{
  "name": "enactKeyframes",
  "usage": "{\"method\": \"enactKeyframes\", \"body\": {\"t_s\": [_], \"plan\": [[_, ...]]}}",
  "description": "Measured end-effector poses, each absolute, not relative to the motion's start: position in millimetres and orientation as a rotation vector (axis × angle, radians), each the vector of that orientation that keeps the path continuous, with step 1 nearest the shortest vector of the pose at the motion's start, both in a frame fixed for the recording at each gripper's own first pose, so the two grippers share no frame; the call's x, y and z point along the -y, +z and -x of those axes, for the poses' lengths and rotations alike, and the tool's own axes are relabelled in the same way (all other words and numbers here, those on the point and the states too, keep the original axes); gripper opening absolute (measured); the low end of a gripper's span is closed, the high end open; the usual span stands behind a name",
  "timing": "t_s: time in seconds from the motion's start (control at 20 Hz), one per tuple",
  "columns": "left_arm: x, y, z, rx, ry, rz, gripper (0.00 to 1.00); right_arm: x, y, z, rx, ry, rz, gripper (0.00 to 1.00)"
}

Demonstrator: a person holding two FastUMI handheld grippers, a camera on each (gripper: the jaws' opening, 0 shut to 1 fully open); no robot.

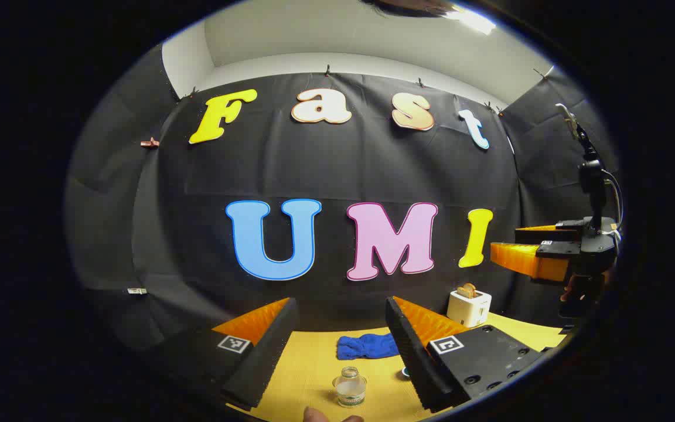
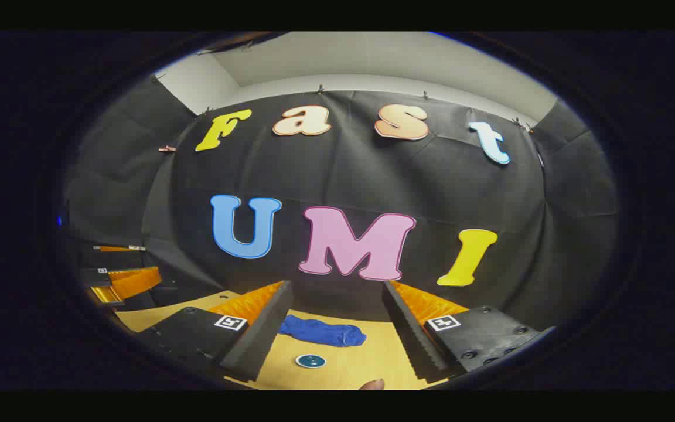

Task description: Open the teacup lid with one hand, grasp the water bottle and pour water into the teacup with the other hand; after pouring, place the water bottle on the coaster and then close the teacup lid.

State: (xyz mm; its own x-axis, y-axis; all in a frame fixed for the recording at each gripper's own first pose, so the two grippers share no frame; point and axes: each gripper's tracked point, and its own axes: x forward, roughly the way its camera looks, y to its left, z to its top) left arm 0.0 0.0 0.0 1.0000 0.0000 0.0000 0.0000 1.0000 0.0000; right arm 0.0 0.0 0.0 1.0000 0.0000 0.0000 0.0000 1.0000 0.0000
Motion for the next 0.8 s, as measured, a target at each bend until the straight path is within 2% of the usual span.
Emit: {"method": "enactKeyframes", "body": {"t_s": [0.8], "plan": [[-4.5,2.4,5.0,0.004,-0.004,0.003,0.95,-4.5,-0.2,3.6,-0.002,0.021,0.01,0.95]]}}
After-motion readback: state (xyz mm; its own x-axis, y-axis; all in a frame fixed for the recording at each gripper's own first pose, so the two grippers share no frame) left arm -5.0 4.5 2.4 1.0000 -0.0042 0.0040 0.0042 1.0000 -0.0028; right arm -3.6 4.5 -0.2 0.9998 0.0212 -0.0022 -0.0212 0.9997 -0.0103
